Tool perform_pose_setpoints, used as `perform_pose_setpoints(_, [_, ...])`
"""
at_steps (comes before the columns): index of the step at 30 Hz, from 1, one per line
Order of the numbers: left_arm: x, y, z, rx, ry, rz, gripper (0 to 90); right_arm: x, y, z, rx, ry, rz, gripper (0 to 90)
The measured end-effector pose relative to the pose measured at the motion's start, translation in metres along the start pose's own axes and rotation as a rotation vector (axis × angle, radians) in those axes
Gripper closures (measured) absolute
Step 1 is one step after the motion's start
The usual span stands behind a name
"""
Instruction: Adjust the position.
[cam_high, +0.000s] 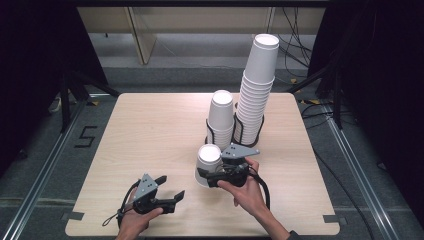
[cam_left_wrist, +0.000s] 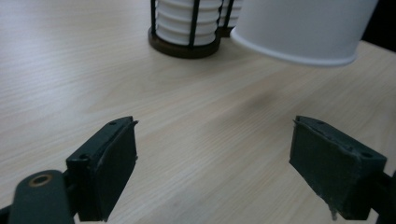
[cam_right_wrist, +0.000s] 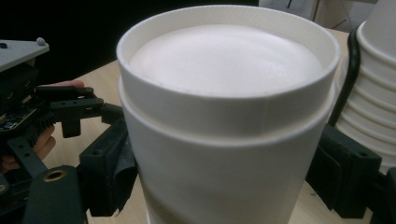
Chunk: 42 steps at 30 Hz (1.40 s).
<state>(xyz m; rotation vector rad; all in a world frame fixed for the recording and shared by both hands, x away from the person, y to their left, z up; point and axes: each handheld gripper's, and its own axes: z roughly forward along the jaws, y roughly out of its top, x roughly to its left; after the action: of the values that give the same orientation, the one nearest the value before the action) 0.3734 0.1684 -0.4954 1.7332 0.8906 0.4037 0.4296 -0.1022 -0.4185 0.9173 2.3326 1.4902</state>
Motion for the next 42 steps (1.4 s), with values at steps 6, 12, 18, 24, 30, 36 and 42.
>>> perform_pose_setpoints(6, [-0.006, 0.003, 0.000, -0.056, -0.055, 0.036, 14.4, 0.007, 0.000, 0.008, -0.014, 0.039, -0.004, 19.3])
perform_pose_setpoints(12, [-0.010, 0.003, 0.000, -0.061, -0.068, 0.071, 14.3, 0.015, 0.000, 0.014, -0.013, 0.072, 0.018, 19.3])
perform_pose_setpoints(18, [-0.012, 0.004, 0.000, -0.074, -0.079, 0.088, 14.4, 0.021, 0.000, 0.020, -0.020, 0.120, 0.009, 19.3])
perform_pose_setpoints(24, [-0.017, 0.005, 0.000, -0.093, -0.087, 0.132, 13.4, 0.030, 0.000, 0.025, -0.026, 0.158, 0.020, 19.4])
perform_pose_setpoints(30, [-0.021, 0.005, 0.004, -0.131, -0.077, 0.157, 0.0, 0.039, 0.002, 0.022, -0.035, 0.202, 0.059, 19.5])
perform_pose_setpoints(36, [-0.023, 0.005, 0.004, -0.121, -0.072, 0.173, 0.0, 0.045, 0.004, 0.023, -0.044, 0.231, 0.046, 19.5])
perform_pose_setpoints(42, [-0.025, 0.005, 0.005, -0.125, -0.070, 0.187, 1.4, 0.046, 0.002, 0.026, -0.035, 0.239, 0.055, 19.5])
